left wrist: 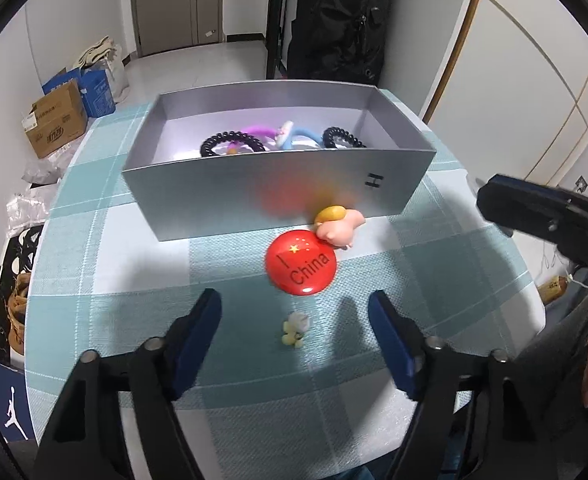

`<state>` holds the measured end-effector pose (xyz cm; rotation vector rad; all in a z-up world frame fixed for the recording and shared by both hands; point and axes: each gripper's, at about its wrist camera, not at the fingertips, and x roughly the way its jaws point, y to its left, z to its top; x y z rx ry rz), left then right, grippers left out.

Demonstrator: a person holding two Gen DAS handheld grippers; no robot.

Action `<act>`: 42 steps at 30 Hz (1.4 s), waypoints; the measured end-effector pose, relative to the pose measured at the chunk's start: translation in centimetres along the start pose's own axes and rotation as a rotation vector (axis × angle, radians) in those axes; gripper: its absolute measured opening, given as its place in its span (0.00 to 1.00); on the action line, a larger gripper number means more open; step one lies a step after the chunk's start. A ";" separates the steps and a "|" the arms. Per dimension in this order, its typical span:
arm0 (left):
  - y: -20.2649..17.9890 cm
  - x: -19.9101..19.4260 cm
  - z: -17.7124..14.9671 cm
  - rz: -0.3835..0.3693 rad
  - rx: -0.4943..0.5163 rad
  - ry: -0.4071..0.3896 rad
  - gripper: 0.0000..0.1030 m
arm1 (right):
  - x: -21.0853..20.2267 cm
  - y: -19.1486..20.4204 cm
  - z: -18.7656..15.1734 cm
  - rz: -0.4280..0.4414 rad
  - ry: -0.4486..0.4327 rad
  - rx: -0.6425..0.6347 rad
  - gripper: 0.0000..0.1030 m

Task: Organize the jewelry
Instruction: 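Grasp the white round pin badge with the right tool while the left tool grasps the small white charm, then carry the badge and charm into the box and open both tools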

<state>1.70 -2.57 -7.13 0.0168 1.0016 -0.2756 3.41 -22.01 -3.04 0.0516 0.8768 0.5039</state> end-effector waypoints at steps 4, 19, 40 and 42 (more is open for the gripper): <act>0.1 0.5 -0.1 -0.011 -0.008 0.024 0.46 | -0.4 -0.1 0.2 0.003 -0.012 0.006 0.41; 0.8 0.0 0.3 -0.073 -0.044 0.033 0.04 | -0.5 0.4 0.3 0.010 -0.014 -0.001 0.41; 1.8 -3.2 2.3 -0.124 -0.120 -0.079 0.04 | -0.3 1.4 1.4 0.046 -0.020 -0.001 0.41; 2.0 -3.7 2.9 -0.136 -0.130 -0.102 0.04 | -0.4 1.6 1.8 0.053 -0.029 -0.013 0.41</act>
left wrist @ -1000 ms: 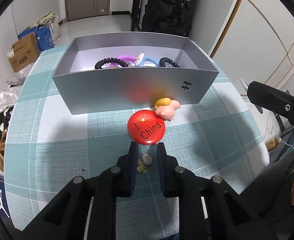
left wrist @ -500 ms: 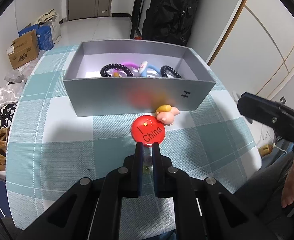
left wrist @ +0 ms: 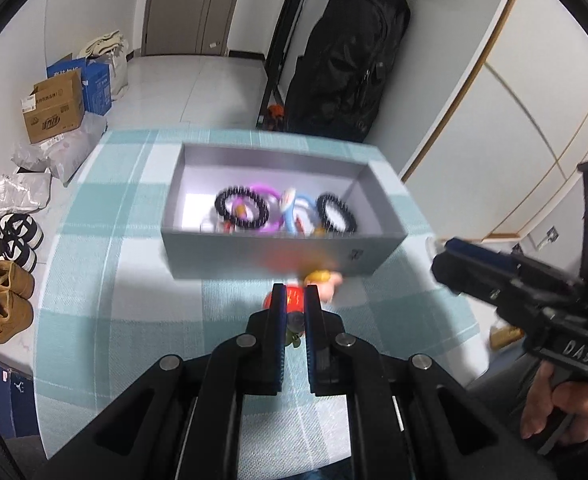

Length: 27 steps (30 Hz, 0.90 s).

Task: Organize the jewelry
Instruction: 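Carry the badge and charm into the box and open both tools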

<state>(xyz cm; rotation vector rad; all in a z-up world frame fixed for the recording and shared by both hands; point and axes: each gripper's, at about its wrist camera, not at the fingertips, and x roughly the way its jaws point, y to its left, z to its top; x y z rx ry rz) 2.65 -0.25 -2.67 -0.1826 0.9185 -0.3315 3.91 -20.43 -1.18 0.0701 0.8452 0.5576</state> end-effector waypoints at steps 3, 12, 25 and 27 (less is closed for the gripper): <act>0.0 -0.6 0.9 -0.005 -0.005 -0.030 0.04 | 0.1 0.2 0.5 0.009 -0.006 -0.008 0.41; 1.3 -0.6 3.7 0.024 -0.025 -0.068 0.04 | 1.2 0.5 2.9 0.066 -0.020 -0.005 0.41; 3.1 2.3 6.5 0.003 -0.026 -0.054 0.04 | 5.0 -0.1 5.3 0.125 -0.009 0.013 0.41; 3.4 2.8 6.8 -0.011 -0.038 -0.046 0.04 | 5.7 -0.5 5.6 0.128 -0.007 0.022 0.41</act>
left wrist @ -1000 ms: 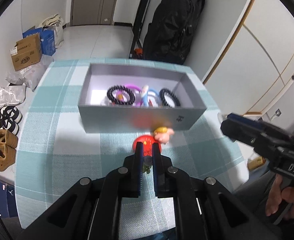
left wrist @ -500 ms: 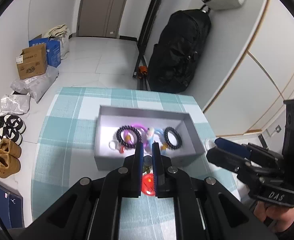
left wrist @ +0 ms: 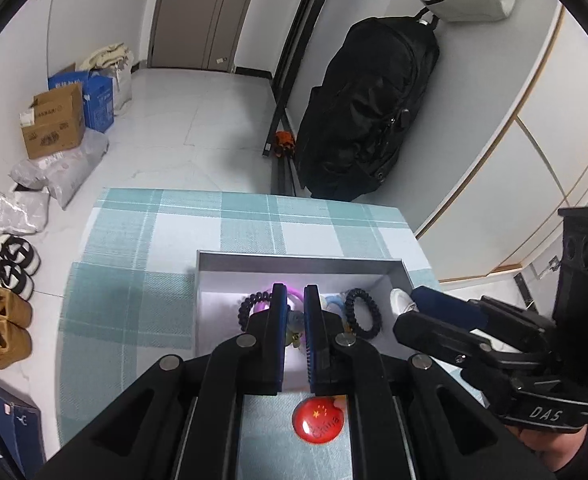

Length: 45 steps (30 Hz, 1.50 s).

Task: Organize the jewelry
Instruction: 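Carry the badge and charm into the box and open both tools, then withdraw both tools from the box toward the red badge and pig figurine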

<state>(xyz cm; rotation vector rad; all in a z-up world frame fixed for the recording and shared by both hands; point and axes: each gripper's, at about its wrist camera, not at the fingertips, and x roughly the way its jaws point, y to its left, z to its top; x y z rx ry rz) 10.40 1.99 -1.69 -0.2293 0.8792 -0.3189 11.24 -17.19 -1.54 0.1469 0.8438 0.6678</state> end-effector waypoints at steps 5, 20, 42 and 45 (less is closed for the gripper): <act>0.3 1.0 0.4 0.005 0.001 0.018 0.04 | 1.0 -0.6 0.2 0.002 0.008 -0.002 0.41; 0.6 3.4 0.7 -0.019 -0.028 0.077 0.04 | 1.8 -3.0 0.4 0.013 0.003 0.031 0.41; 1.2 1.7 0.8 -0.191 -0.129 0.022 0.54 | -0.2 -2.7 0.0 -0.038 -0.077 0.003 0.68; 0.9 1.0 0.7 -0.179 -0.108 -0.004 0.55 | -1.0 -2.8 -0.3 -0.047 -0.099 0.015 0.71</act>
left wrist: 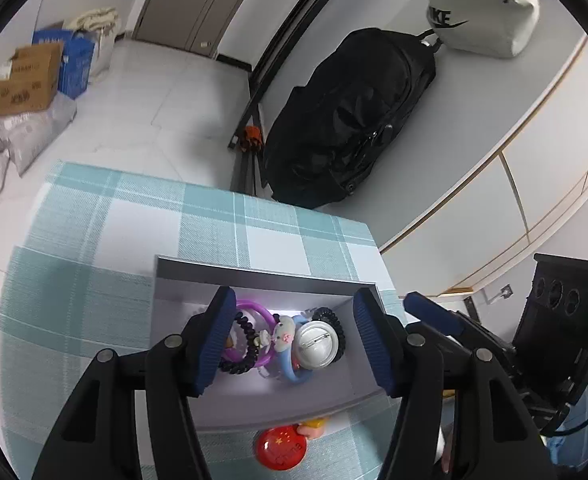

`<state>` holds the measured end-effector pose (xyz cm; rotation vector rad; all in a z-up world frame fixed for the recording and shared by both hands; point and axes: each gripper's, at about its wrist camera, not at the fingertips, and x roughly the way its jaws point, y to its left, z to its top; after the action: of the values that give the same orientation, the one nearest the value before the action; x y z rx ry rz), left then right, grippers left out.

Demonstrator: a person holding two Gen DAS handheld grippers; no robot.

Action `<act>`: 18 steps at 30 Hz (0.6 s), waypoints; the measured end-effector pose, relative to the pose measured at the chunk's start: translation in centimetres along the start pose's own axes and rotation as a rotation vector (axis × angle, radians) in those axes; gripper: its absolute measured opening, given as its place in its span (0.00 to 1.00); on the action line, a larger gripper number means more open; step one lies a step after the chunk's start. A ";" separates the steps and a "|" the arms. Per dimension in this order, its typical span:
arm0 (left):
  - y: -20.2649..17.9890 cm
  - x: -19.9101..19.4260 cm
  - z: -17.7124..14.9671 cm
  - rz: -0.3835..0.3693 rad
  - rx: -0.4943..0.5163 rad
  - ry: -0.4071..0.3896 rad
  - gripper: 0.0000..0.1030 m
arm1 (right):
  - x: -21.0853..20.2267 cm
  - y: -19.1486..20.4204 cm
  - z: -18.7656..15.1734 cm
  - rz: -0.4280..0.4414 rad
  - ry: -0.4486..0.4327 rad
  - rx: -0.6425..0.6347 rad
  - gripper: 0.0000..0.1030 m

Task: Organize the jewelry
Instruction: 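Withdraw both tools from the box toward the red badge and pig figurine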

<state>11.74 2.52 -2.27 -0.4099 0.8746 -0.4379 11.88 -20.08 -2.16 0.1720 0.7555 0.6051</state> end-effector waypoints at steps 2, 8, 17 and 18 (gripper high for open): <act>-0.2 -0.4 -0.4 0.019 0.013 -0.009 0.55 | -0.4 0.0 -0.2 -0.004 -0.008 0.004 0.73; 0.0 -1.8 -2.1 0.080 0.032 -0.041 0.56 | -1.9 0.5 -1.2 -0.030 -0.037 0.000 0.83; -0.1 -3.9 -4.7 0.154 0.030 -0.063 0.65 | -3.3 1.4 -2.8 -0.046 -0.030 0.004 0.91; -0.1 -4.0 -4.9 0.157 0.033 -0.062 0.65 | -3.3 1.5 -3.0 -0.048 -0.026 0.002 0.91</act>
<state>5.57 3.70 -2.48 -0.3202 0.8318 -0.2934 7.25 -20.95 -1.85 0.1629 0.7335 0.5552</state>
